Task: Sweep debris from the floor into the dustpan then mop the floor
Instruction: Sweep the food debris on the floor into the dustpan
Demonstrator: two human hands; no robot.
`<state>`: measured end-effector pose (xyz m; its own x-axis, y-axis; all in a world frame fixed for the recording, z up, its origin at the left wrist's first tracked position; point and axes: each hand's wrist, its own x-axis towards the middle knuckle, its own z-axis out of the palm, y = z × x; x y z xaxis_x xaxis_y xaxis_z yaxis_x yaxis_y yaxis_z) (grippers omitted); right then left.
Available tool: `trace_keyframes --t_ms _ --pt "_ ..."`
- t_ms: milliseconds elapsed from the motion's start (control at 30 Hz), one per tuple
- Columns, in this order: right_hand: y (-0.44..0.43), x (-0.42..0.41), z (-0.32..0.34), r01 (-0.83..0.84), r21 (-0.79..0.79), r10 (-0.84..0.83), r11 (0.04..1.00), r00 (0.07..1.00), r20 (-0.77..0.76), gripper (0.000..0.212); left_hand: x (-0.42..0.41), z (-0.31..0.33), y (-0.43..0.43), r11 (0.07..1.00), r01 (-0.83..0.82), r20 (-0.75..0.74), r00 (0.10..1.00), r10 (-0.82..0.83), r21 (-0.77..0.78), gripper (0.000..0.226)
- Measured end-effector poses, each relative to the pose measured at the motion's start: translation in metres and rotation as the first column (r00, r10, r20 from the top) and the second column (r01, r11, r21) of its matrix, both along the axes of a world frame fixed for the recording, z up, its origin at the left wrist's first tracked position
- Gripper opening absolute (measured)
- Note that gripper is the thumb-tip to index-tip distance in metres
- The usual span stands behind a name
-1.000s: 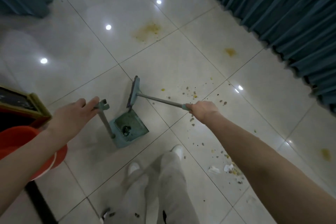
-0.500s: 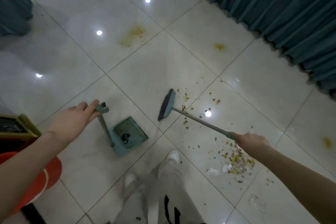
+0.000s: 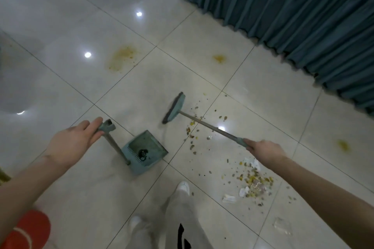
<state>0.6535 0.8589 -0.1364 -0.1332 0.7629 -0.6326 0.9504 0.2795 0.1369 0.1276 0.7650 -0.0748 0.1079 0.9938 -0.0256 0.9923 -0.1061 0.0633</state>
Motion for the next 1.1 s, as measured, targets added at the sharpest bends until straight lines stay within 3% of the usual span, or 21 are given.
trace_keyframes --t_ms 167,300,367,533,667,800,900,1100 --pt "0.052 -0.087 -0.04 0.116 0.017 -0.112 0.993 0.981 -0.159 0.03 0.009 -0.009 0.033 1.0 0.005 -0.044 0.999 -0.005 0.006 0.033" --pt "0.067 -0.138 -0.065 0.224 -0.048 -0.229 0.973 0.961 -0.157 0.045 0.009 -0.02 0.057 0.997 0.068 -0.04 0.997 -0.067 0.023 0.029" --pt "0.062 -0.148 -0.071 0.273 -0.089 -0.284 0.958 0.948 -0.142 0.047 0.01 -0.025 0.065 0.991 0.128 -0.053 0.991 -0.127 0.032 0.038" --pt "0.0 -0.143 -0.073 0.415 -0.104 -0.425 0.904 0.896 -0.125 0.031 0.005 -0.04 0.073 0.978 0.208 -0.06 0.976 -0.209 -0.022 0.04" --pt "-0.082 -0.135 -0.068 0.461 -0.106 -0.47 0.881 0.878 -0.093 0.031 -0.011 -0.045 0.075 0.968 0.246 -0.041 0.968 -0.249 -0.054 0.05" --pt "-0.174 -0.134 -0.053 0.583 -0.119 -0.592 0.804 0.804 -0.053 0.032 -0.029 -0.039 0.076 0.939 0.343 0.007 0.939 -0.343 0.017 0.031" --pt "-0.227 -0.143 -0.042 0.609 -0.107 -0.616 0.786 0.787 -0.043 0.033 -0.041 -0.035 0.077 0.931 0.366 0.027 0.93 -0.366 0.006 0.035" --pt "-0.227 -0.166 -0.022 0.715 -0.019 -0.709 0.699 0.69 -0.145 0.037 -0.053 -0.03 0.094 0.913 0.406 0.062 0.913 -0.404 -0.031 0.038"
